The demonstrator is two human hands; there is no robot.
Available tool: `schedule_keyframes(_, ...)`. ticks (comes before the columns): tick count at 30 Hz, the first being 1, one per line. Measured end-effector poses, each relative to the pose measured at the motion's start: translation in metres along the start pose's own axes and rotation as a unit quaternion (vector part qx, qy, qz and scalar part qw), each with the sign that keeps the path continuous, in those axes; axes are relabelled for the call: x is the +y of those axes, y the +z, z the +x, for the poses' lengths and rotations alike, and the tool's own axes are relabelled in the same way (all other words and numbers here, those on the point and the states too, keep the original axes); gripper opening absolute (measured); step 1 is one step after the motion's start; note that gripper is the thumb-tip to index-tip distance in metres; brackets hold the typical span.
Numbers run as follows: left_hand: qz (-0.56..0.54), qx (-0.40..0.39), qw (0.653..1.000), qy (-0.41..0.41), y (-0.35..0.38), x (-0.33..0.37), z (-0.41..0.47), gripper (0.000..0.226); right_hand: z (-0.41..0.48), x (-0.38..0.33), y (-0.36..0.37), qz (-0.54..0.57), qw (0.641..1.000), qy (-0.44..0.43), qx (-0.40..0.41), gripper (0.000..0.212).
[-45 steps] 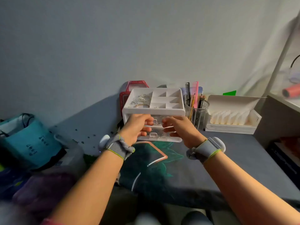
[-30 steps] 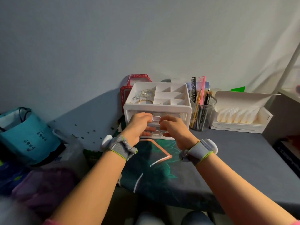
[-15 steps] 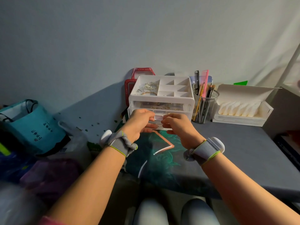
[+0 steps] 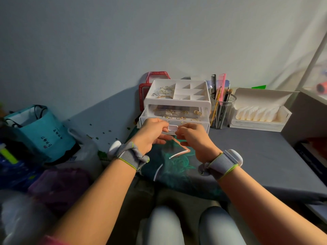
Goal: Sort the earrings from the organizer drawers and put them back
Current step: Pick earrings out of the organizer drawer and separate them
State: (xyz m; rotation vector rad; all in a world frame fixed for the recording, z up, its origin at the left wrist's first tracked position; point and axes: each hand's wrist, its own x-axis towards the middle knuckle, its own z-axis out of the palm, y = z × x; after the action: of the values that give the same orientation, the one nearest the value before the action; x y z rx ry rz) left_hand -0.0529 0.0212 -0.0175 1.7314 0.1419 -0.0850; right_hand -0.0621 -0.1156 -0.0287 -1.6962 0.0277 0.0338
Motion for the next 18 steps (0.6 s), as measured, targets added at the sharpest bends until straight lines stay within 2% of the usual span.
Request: schedule_keyframes(18,0.009,-0.009,1.000,-0.006,-0.001,-0.006,-0.023,0.012,-0.024,0.005,0.002,-0.009,1.000,-0.002,0.001,0.013)
